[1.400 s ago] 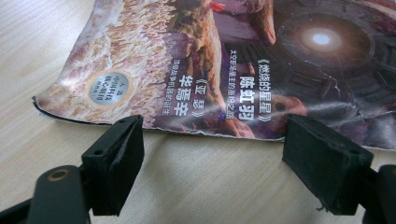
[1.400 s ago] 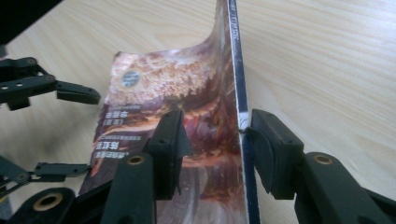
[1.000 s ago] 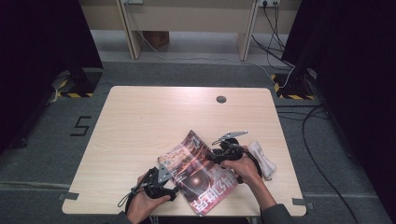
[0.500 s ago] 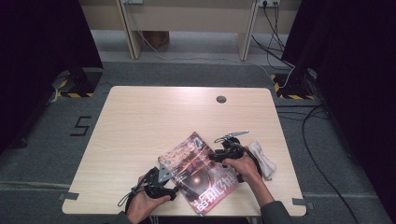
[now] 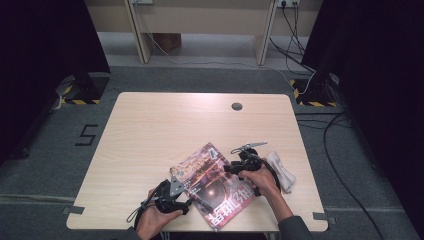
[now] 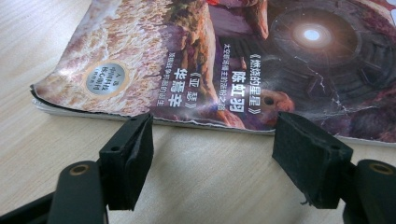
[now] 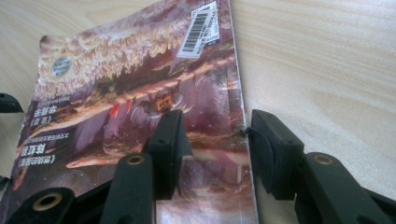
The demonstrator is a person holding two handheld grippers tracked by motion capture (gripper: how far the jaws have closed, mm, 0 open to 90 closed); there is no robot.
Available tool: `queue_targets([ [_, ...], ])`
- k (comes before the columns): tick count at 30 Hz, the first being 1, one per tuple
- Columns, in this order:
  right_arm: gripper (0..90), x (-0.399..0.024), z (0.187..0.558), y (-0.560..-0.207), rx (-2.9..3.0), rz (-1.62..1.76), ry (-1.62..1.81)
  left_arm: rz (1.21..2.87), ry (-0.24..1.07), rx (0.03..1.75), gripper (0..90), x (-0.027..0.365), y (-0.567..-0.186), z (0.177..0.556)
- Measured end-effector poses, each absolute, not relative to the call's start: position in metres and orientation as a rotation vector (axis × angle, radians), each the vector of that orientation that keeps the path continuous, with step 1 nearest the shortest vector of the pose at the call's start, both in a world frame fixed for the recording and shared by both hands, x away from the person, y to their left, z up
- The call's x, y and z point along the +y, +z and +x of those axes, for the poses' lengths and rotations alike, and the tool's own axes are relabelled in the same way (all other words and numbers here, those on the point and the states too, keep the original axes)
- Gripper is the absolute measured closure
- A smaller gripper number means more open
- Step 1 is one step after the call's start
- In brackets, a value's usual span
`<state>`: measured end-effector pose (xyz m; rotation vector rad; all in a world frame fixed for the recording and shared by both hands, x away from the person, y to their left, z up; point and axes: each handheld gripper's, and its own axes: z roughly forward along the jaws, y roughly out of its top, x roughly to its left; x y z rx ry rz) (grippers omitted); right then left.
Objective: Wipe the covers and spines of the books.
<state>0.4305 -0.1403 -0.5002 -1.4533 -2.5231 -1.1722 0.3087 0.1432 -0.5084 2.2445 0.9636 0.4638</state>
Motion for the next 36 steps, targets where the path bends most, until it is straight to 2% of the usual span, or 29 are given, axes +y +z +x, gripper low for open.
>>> queue_targets([
  [12, 63.3, -0.147, 0.416, -0.47, -2.479, -1.27, -1.332, 2.246, 0.472, 0.963, 28.2, 0.143, -0.508, 0.308],
  [30, 65.6, -0.121, 0.399, -0.455, -2.769, -1.121, -1.138, 2.239, 0.473, 0.962, 28.2, 0.143, -0.509, 0.308],
  [36, 77.2, -0.116, 0.404, -0.456, -2.888, -1.069, -1.105, 2.239, 0.446, 0.949, 28.0, 0.145, -0.509, 0.31],
])
